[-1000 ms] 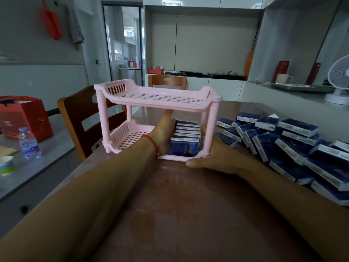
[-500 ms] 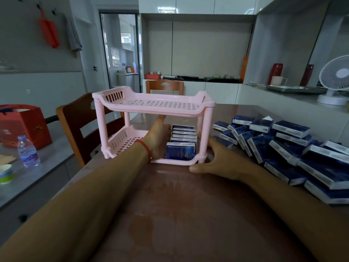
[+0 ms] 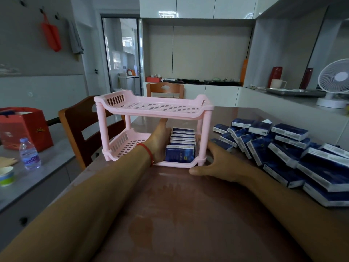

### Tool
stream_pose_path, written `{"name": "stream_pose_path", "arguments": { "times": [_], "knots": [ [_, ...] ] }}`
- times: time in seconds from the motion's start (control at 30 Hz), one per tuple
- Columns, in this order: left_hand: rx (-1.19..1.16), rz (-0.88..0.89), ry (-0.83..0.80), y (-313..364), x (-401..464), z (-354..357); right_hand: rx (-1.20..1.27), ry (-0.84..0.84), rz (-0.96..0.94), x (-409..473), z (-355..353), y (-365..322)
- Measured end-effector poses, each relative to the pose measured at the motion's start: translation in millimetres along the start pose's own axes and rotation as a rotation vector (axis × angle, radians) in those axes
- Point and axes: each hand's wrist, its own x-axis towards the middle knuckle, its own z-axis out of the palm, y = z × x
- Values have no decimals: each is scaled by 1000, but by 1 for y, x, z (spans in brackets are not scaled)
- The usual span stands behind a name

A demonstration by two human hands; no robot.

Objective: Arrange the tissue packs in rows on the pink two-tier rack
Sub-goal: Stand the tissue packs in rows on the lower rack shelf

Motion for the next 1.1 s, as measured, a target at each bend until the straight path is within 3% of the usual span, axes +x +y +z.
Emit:
{"name": "stream_pose_path", "arguments": {
  "times": [0.1,0.43,0.63,0.73,0.8,0.9,0.97,1.03,1.1],
  "knots": [
    [-7,15,86,-3,4,4,-28,26,-12,-4,0,-1],
    [42,71,98,-5,-1,7,-99,-25,-36,-7,0,-5],
    [141,277,426,-10,-12,-1,-159,101,-19,-31,-7,-4],
    [456,398,503,-20,-31,-4,-325,265,-62,-60,-17,-6],
    [661,466,521,-32,-55,-1,-615,388,-89,-86,-27,-4],
    [893,673,567,-48,-89,7,-1053,484,142,-124,-39,3],
    [962,818,543,-48,-106,23,-1159,463,304,-145,-43,6],
    [996,870,437,-48,-113,47,-1198,419,288,-156,-42,10],
    [997,808,268,-56,-113,74,-1095,420,204,-163,-41,11]
  ]
}}
